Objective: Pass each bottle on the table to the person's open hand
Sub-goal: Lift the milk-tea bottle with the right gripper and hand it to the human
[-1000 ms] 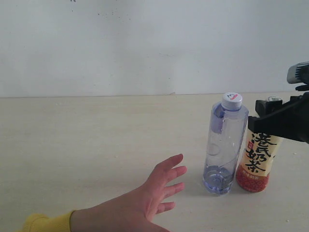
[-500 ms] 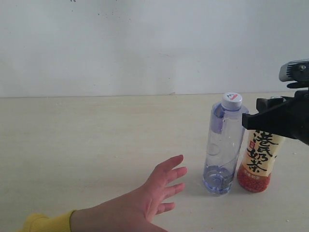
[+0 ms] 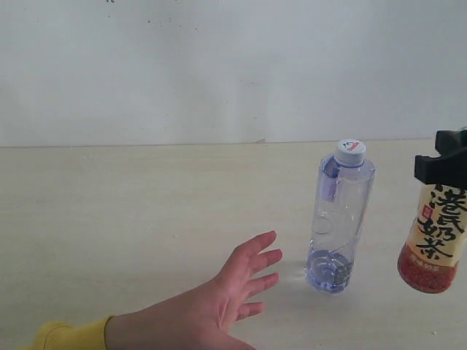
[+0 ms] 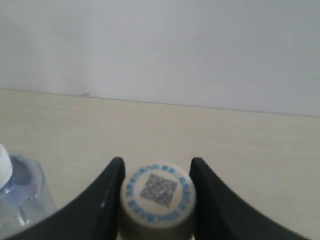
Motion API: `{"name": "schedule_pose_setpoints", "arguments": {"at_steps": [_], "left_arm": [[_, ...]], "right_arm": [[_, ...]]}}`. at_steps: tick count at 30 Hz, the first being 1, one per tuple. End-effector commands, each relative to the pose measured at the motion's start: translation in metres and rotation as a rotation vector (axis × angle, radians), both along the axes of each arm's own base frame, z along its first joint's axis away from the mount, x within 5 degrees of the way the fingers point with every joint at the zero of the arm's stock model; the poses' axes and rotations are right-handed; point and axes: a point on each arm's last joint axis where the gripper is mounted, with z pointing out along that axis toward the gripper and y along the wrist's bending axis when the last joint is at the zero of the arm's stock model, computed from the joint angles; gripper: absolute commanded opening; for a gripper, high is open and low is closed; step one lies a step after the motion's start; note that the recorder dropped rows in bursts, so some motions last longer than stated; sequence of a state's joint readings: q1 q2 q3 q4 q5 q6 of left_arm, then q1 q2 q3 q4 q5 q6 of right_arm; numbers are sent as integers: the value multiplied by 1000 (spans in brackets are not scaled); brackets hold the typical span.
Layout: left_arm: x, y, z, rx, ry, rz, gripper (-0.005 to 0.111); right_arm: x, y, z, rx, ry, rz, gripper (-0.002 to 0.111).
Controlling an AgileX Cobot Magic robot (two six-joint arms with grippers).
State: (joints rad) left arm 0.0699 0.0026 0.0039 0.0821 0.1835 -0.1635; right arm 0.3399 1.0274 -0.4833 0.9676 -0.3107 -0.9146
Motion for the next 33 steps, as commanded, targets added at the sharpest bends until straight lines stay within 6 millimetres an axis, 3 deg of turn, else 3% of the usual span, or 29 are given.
{"name": "schedule_pose_setpoints", "arguments": {"at_steps": [1, 5, 9, 13, 22, 33], "left_arm": [[0, 0, 2, 7, -10, 2, 4], [0, 0, 2, 7, -10, 2, 4], [0, 0, 2, 7, -10, 2, 4], [0, 0, 2, 7, -10, 2, 4], [0, 0, 2, 7, -10, 2, 4], [0, 0, 2, 7, -10, 2, 4]], "right_arm": [[-29, 5, 15, 68, 4, 97, 0], [-52, 0, 19, 105, -27, 50, 0], [-69, -2, 20, 20, -34, 52, 0], [-80, 20, 20, 119, -18, 220, 0], [-86, 81, -8, 22, 132, 483, 0], [-70, 135, 16, 15, 29, 637, 0]]}}
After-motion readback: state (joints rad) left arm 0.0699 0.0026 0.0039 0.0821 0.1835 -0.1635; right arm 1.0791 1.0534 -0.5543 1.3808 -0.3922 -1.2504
